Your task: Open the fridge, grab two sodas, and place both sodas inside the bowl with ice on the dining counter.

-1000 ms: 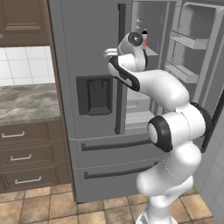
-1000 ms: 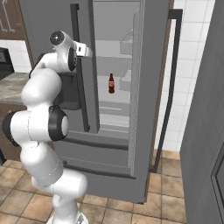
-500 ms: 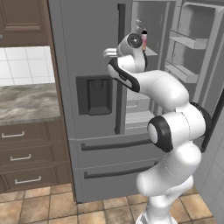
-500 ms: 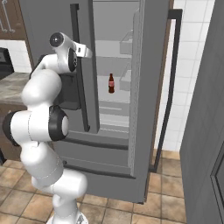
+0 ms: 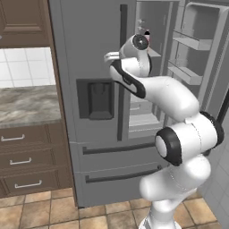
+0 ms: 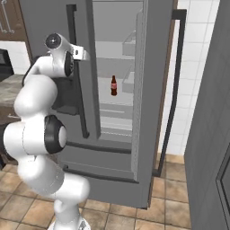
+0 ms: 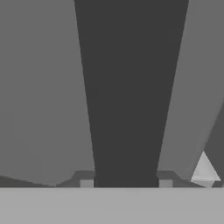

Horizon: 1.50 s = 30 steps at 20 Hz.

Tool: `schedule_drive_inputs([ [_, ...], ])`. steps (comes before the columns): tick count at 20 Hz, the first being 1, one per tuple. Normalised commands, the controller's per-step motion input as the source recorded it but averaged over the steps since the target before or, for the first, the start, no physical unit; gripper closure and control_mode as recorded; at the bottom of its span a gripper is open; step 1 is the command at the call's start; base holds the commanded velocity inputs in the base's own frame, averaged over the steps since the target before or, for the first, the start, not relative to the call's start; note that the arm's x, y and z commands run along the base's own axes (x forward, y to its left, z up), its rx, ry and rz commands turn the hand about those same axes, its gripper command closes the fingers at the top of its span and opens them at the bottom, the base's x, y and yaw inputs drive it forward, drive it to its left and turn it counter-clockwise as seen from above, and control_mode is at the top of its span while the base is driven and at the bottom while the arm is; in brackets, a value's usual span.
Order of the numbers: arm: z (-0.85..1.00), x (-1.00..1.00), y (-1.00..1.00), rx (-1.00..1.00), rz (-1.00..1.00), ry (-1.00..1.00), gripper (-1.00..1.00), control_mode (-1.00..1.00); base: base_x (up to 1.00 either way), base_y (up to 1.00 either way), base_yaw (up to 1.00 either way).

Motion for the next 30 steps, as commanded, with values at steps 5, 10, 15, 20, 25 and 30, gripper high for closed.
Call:
schedule_drive_inputs([
  [5, 0.0, -1.0, 0.74, -0.01, 0.16, -0.05, 1.0, -1.0, 0.0, 0.0, 0.0],
  [10, -0.01, -1.0, 0.99, -0.04, 0.1, -0.02, 1.0, -1.0, 0.0, 0.0, 0.0],
  [15, 0.0, -1.0, 1.0, -0.03, 0.08, 0.0, 1.0, -1.0, 0.0, 0.0, 0.0],
  [20, 0.0, -1.0, 0.98, -0.04, 0.05, 0.0, -1.0, -1.0, 0.0, 0.0, 0.0],
  [25, 0.02, -0.92, -0.11, 0.0, 0.01, -0.01, -1.0, -1.0, 0.0, 0.0, 0.0],
  [30, 0.04, -0.69, -0.99, 0.1, -0.01, 0.0, -1.0, -1.0, 0.0, 0.0, 0.0],
])
